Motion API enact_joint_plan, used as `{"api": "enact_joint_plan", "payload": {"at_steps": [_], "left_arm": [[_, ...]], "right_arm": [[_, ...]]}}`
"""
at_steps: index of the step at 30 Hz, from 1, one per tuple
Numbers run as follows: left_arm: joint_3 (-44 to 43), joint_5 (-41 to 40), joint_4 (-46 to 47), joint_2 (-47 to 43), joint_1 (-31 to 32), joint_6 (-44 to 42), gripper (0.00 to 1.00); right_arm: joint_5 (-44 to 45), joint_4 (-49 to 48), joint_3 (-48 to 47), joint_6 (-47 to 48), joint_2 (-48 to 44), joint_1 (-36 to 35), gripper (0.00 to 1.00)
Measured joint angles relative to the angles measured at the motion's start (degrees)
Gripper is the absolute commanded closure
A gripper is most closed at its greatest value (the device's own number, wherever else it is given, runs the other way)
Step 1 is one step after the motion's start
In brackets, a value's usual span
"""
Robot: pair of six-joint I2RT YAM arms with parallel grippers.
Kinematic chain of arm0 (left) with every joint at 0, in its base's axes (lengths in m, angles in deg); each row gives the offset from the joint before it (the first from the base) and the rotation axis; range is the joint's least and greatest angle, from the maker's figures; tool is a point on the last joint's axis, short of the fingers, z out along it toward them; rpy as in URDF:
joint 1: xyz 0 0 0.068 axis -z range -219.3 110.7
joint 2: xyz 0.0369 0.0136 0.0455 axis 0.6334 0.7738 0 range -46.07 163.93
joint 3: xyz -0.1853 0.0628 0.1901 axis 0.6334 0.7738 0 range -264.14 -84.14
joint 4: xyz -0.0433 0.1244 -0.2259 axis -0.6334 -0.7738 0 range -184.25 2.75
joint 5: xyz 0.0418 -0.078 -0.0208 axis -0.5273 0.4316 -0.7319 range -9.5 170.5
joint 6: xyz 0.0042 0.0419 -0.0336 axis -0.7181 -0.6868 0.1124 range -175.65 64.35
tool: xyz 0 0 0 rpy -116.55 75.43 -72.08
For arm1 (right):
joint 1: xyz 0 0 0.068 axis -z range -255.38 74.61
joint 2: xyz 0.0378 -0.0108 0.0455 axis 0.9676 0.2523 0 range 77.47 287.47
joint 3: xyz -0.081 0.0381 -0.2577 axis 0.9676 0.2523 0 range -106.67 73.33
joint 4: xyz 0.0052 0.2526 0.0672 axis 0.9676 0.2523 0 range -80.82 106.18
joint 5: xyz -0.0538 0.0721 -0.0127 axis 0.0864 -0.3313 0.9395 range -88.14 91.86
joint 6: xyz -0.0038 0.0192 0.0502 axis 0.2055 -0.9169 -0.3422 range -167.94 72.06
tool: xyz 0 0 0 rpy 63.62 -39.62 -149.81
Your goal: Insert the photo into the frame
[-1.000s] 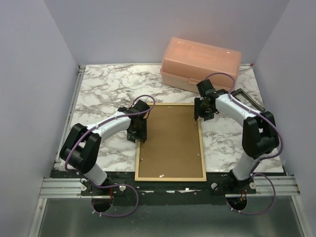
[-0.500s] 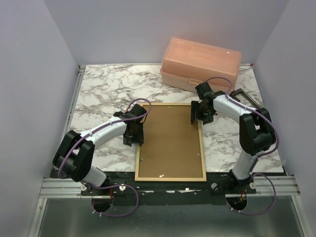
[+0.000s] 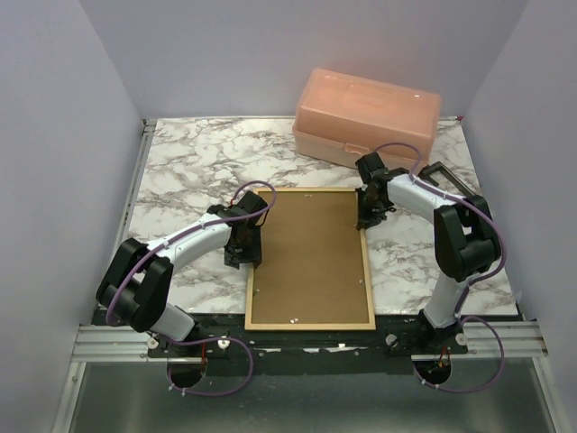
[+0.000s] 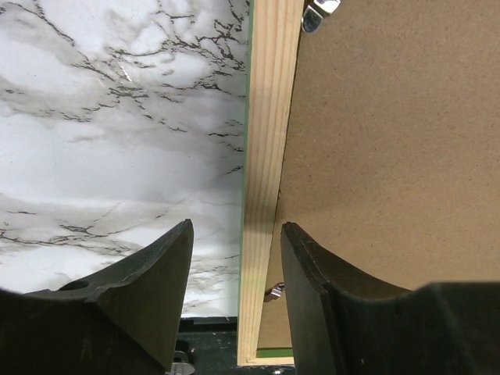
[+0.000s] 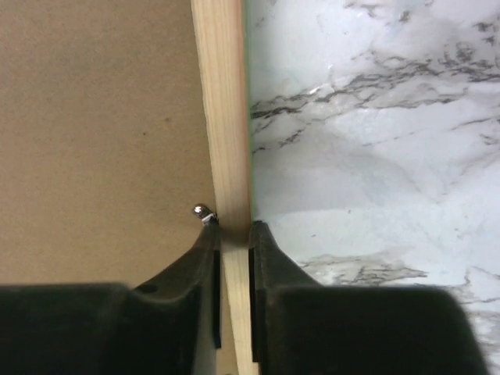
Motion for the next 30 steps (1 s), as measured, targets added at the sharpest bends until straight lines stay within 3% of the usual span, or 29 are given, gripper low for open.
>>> {"api": "enact_joint_plan", "payload": {"at_steps": [2,8,9,12,16,25,30], "left_arm": [[0.0,0.0,0.0,0.0,0.0,0.0,0.49],[-0.4,-1.1,-0.9,0.0,0.0,0.0,0.47],[-0.5,-1.7,-1.4,-0.1,0.0,0.0,0.47],[-0.6,-3.1,-2.5,-0.7,0.0,0.0,0.46],[-1.2,-5.7,-4.6,-2.5,0.0,0.3,0.46],[-2.4,-10.5,-7.9,-5.1,0.0,1.3,0.44],[-2.2,-9.0,-6.8,-4.6,-0.1,1.3,0.42]], "right_arm": [[0.4,0.0,-0.2,0.2,0.0,-0.2,1.00],[2.1,0.2,-0.4,0.2,0.0,-1.0,0.98],[2.3,0.2,-0.4,0.2,0.0,-1.0,0.93],[2.9,0.3,-0.5,0.2,-0.1,-1.1,0.67],[4.7,0.3,-0.5,0.0,-1.0,-1.4,0.52],[6.8,0.6,-2.1,-0.4,-5.3,-1.4,0.28],[5.3,1.0,-0.1,-1.5,-6.8,-1.4,0.23]]}}
